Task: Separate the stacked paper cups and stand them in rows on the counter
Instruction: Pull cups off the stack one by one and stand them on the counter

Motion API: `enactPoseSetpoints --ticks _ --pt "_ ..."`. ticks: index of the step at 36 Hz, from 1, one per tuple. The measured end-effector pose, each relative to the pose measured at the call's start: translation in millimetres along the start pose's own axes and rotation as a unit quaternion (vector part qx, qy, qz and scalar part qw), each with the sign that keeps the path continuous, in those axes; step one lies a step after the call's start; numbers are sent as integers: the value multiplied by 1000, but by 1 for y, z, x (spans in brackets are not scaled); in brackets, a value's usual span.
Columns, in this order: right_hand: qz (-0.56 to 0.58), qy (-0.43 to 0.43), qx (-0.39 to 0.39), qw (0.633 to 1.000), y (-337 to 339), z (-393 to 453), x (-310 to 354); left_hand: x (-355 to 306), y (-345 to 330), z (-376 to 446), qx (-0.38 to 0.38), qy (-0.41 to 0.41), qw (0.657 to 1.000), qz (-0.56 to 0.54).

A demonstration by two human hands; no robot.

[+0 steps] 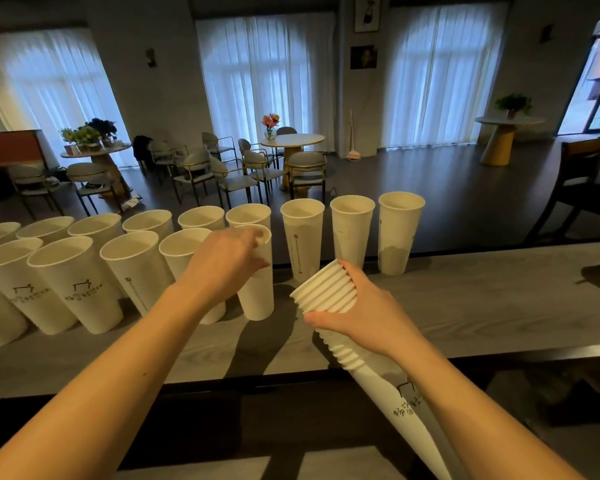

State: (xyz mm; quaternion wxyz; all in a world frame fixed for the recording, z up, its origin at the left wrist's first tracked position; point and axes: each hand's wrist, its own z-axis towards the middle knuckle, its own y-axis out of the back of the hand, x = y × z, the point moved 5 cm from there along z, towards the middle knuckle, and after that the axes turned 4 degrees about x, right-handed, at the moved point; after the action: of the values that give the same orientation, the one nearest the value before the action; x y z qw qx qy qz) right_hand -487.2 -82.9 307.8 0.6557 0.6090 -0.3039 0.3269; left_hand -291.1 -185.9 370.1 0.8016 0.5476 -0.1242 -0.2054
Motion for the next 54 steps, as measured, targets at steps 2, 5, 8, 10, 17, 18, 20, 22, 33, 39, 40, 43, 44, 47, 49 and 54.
enactPoseSetpoints --ticks 2,5,8,10,17,18,20,22,33,39,40,43,44,47,49,54 --pt "1 6 -2 1000 1 0 0 -7 15 -3 -72 18 993 -96" --pt "-4 11 1 1000 1 0 0 -29 28 -12 -61 11 951 -302" --pt "0 11 2 1000 2 -2 2 -62 19 -22 194 -43 884 -424" --pt "4 17 -3 1000 3 -3 4 -74 15 -27 273 -86 879 -381" --pt "-23 21 -10 999 11 -11 3 -76 16 -21 220 -50 893 -390" --pt "-30 18 -10 999 13 -13 2 -74 18 -19 198 -30 894 -401" --pt "-36 10 -13 999 18 -15 -4 -68 29 -16 140 -13 906 -400" --pt "-38 -3 -14 999 25 -17 -10 -63 44 -10 58 -14 930 -362" --pt "-49 -74 -24 996 43 -18 -36 -84 3 9 5 -69 996 -59" --pt "-29 -59 -24 998 46 -15 -40 -86 -14 16 9 -61 998 -29" --pt "-27 -58 -24 998 47 -14 -41 -87 -16 18 10 -63 998 -23" --pt "-18 -55 -22 998 49 -13 -40 -91 -17 23 37 -64 997 -3" --pt "-15 -54 -23 998 50 -13 -40 -92 -16 24 42 -64 997 -9" --pt "-13 -52 -30 998 53 -15 -39 -98 1 21 -24 -85 995 -49" --pt "-10 -53 -39 998 55 -16 -38 -109 17 13 -98 -104 983 -117" --pt "13 -38 -51 998 58 -17 -34 -154 9 -8 158 -120 932 -304"
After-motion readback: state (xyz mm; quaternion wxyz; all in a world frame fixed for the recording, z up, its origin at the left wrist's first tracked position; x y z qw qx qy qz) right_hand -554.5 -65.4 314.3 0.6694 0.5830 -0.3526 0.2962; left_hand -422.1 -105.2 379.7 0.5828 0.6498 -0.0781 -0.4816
